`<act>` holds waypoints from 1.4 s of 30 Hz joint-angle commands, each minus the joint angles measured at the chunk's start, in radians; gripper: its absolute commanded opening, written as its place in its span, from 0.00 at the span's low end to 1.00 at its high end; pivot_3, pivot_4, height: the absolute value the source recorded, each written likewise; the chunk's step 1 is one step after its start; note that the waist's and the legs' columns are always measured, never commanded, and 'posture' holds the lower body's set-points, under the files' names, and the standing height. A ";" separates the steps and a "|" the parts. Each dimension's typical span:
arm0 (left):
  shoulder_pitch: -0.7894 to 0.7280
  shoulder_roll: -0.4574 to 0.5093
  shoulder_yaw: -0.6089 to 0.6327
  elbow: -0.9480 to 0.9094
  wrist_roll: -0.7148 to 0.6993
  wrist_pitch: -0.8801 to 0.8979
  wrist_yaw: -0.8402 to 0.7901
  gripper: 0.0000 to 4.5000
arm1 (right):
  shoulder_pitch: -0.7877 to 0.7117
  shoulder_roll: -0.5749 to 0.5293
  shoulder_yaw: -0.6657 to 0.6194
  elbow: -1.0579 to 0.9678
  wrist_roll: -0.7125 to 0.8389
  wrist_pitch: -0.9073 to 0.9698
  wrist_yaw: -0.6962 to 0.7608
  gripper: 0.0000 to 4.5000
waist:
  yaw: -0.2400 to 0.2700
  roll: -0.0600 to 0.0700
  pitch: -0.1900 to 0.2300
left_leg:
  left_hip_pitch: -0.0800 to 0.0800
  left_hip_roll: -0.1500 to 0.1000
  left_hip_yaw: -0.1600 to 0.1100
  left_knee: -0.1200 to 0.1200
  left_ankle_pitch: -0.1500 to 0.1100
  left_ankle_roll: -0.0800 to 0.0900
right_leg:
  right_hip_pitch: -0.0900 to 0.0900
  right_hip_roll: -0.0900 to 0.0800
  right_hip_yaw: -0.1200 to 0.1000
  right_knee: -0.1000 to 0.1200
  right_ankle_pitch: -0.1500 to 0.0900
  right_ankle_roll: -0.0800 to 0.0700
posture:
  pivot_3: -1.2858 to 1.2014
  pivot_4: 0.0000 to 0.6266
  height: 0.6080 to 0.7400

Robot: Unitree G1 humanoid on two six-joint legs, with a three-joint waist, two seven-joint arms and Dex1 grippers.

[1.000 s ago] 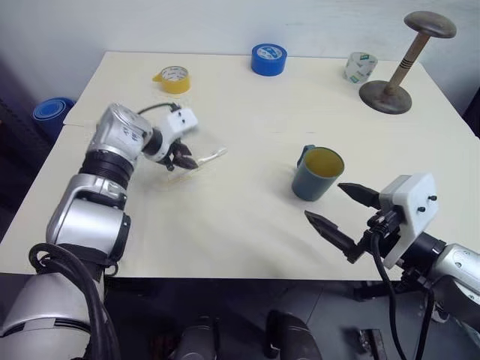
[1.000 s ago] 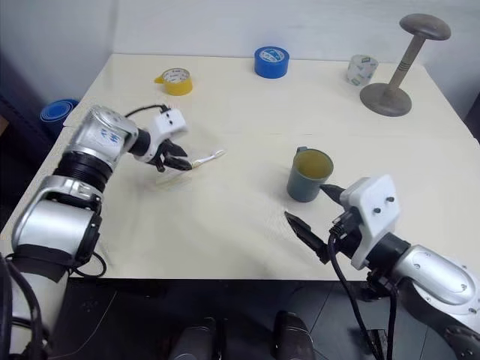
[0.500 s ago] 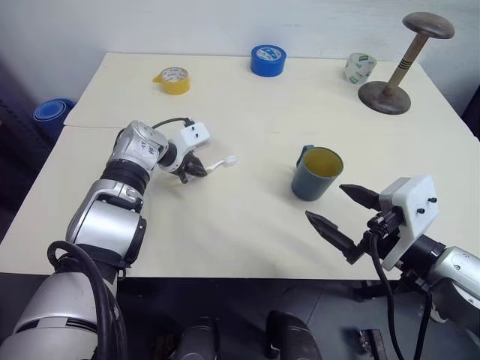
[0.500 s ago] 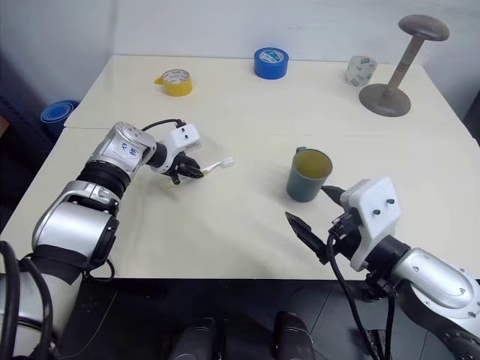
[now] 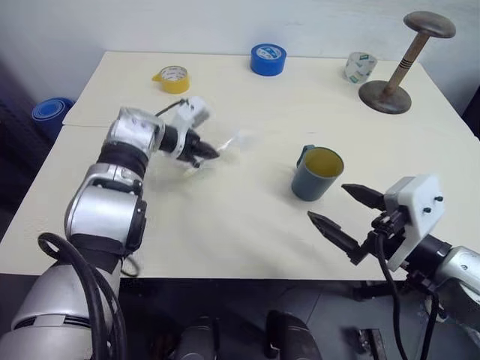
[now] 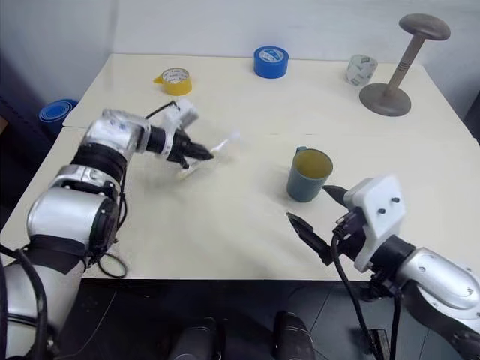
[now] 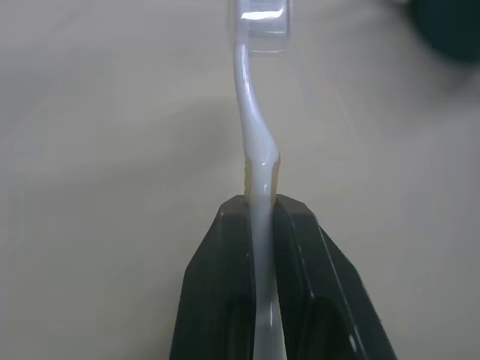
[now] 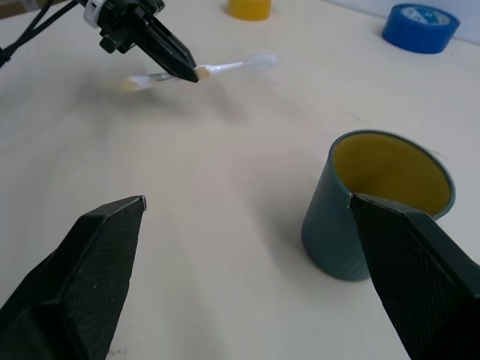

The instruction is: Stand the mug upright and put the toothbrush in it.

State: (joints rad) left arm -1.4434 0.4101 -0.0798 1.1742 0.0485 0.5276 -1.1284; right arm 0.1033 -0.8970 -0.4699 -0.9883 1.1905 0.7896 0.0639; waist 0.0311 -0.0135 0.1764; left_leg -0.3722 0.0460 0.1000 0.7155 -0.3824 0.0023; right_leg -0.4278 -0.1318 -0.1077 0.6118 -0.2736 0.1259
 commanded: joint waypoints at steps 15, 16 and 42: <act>-0.128 -0.466 0.375 -0.059 -0.389 -0.162 0.303 0.02 | 0.099 -0.062 -0.184 -0.057 0.149 -0.065 -0.136 1.00 | 0.005 -0.001 0.001 | 0.000 -0.001 0.001 0.000 0.000 0.000 | 0.000 0.000 0.001 -0.002 0.001 0.002 | 0.52 0.24 1.00; -0.119 -0.485 0.369 -0.054 -0.383 -0.191 0.314 0.02 | 0.109 -0.066 -0.189 -0.059 0.156 -0.071 -0.145 1.00 | 0.005 -0.001 0.001 | 0.001 -0.001 0.001 0.000 0.000 0.000 | 0.000 0.000 0.001 -0.002 0.001 0.002 | 0.52 0.24 1.00; 0.035 -0.578 0.267 -0.066 -0.307 -0.460 0.303 0.53 | 0.186 -0.130 -0.211 -0.051 0.190 -0.153 -0.218 1.00 | 0.023 -0.001 0.000 | 0.000 -0.001 0.001 0.000 -0.001 0.001 | 0.001 0.000 0.001 -0.005 0.001 0.001 | 0.52 0.24 1.00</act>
State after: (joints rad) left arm -1.4007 -0.1928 0.1775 1.1819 -0.2271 0.0356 -0.7751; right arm 0.2921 -1.0140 -0.6439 -1.0205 1.3787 0.6549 -0.1592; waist 0.0544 -0.0143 0.1768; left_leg -0.3723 0.0452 0.1010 0.7153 -0.3831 0.0037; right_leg -0.4271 -0.1321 -0.1068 0.6072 -0.2722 0.1272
